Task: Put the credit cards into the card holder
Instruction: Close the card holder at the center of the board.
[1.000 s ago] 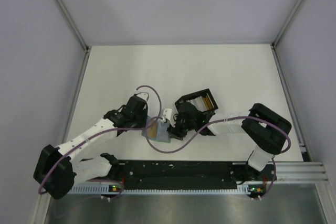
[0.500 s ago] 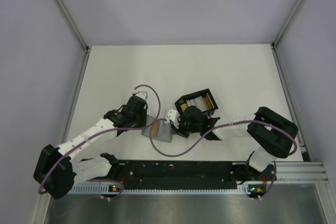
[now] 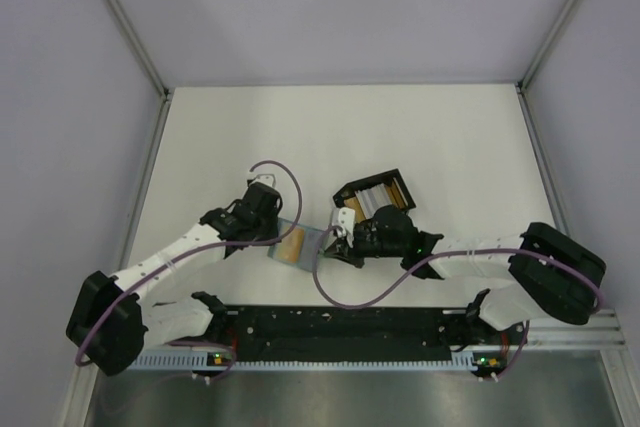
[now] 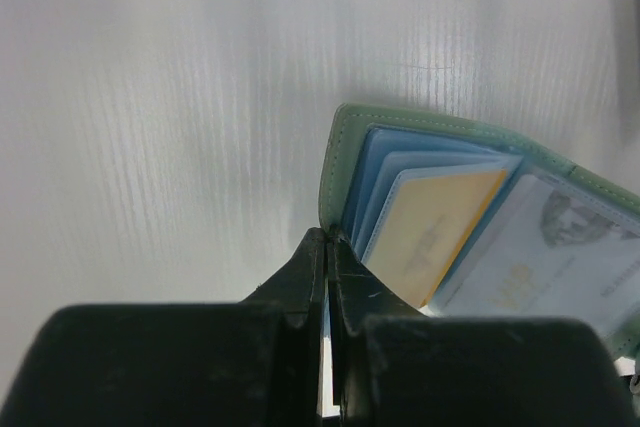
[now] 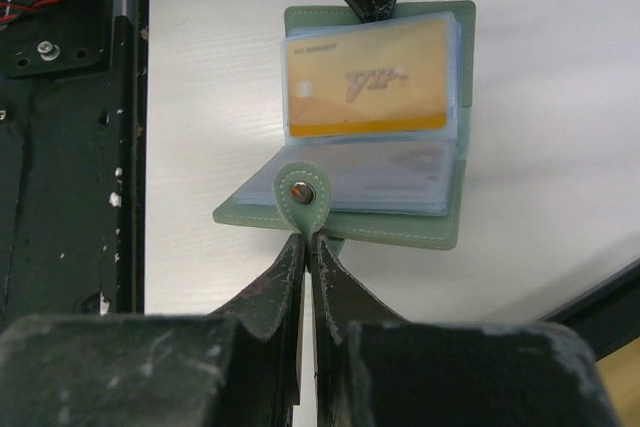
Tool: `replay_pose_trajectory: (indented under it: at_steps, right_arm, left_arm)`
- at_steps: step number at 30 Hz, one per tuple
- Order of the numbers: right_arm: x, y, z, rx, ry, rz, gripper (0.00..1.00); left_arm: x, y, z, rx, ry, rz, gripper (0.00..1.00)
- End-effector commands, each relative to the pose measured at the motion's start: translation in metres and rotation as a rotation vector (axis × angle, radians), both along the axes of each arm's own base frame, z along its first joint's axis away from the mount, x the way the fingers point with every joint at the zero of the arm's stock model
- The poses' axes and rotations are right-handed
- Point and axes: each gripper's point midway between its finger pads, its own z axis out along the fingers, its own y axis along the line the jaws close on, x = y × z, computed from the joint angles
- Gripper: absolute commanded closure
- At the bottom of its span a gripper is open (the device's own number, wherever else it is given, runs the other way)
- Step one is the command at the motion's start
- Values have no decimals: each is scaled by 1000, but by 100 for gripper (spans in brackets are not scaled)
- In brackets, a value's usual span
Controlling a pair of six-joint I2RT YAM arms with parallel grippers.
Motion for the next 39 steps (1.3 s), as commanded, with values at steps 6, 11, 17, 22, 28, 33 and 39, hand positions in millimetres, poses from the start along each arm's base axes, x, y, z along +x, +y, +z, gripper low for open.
replay_pose_trajectory:
  at_steps: [6, 11, 17, 22, 28, 33, 39]
  right_arm:
    - [-6, 11, 19, 126, 26, -6, 100]
    - [5, 11, 21, 184, -17, -58, 100]
    - [12, 14, 19, 218, -53, -83, 99]
    - [13, 9, 22, 286, -69, -117, 99]
    - [15, 6, 18, 284, -64, -137, 98]
    - [18, 2, 12, 251, -75, -153, 97]
    - [18, -4, 3, 203, -74, -168, 93]
  left_arm:
    - [10, -32, 26, -150, -52, -89, 100]
    - [-2, -62, 36, -310, -22, -187, 93]
    - [-16, -93, 42, -504, -1, -277, 77]
    - [-27, -103, 38, -570, 36, -326, 67]
    - [-40, -109, 34, -630, 68, -377, 66]
    - [-48, -110, 27, -653, 104, -371, 74]
    - [-51, -106, 15, -644, 130, -346, 77]
